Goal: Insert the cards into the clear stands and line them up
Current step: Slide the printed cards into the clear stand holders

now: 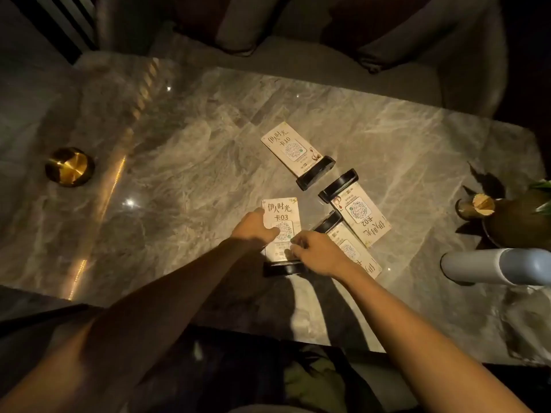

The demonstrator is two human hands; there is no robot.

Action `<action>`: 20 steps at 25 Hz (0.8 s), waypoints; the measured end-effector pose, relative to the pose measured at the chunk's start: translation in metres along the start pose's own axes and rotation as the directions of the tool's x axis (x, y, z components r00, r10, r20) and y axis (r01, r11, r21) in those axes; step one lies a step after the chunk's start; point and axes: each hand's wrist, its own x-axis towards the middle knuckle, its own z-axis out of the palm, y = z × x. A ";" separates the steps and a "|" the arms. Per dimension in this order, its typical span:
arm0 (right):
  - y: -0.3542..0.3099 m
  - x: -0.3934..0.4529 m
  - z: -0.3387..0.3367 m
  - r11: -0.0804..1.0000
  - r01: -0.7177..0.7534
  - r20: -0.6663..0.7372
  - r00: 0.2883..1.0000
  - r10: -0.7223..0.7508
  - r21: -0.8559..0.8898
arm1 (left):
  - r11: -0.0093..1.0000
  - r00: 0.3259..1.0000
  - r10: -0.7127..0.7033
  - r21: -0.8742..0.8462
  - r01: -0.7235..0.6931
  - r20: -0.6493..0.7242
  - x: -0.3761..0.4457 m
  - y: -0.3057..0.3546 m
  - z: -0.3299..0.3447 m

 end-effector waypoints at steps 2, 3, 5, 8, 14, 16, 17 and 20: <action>0.001 0.001 0.003 0.999 -0.034 -0.003 0.999 0.034 0.017 | 0.996 0.997 -0.075 -0.044 0.073 -0.023 0.002 -0.004 0.002; 0.002 0.002 0.006 0.999 -0.046 0.001 0.999 0.046 0.018 | 0.991 0.993 -0.119 -0.058 0.117 -0.019 0.002 -0.007 0.005; 0.004 0.003 0.011 0.996 -0.077 0.015 0.997 0.076 0.034 | 0.980 0.983 -0.183 -0.076 0.183 0.003 0.003 -0.009 0.009; 0.007 0.005 0.016 0.993 -0.095 0.016 0.995 0.094 0.067 | 0.968 0.977 -0.211 -0.137 0.211 0.015 0.007 -0.009 0.010; 0.011 0.007 0.022 0.980 -0.142 -0.001 0.990 0.143 0.141 | 0.883 0.965 -0.238 -0.389 0.262 0.108 0.005 -0.017 0.016; 0.011 0.007 0.023 0.960 -0.172 -0.019 0.983 0.180 0.223 | 0.871 0.964 -0.241 -0.415 0.265 0.110 0.006 -0.018 0.015; 0.012 0.007 0.024 0.944 -0.186 -0.023 0.980 0.199 0.272 | 0.874 0.967 -0.226 -0.413 0.254 0.117 0.008 -0.019 0.014; 0.014 0.007 0.027 0.901 -0.229 -0.018 0.967 0.253 0.368 | 0.878 0.972 -0.186 -0.420 0.231 0.145 0.012 -0.023 0.008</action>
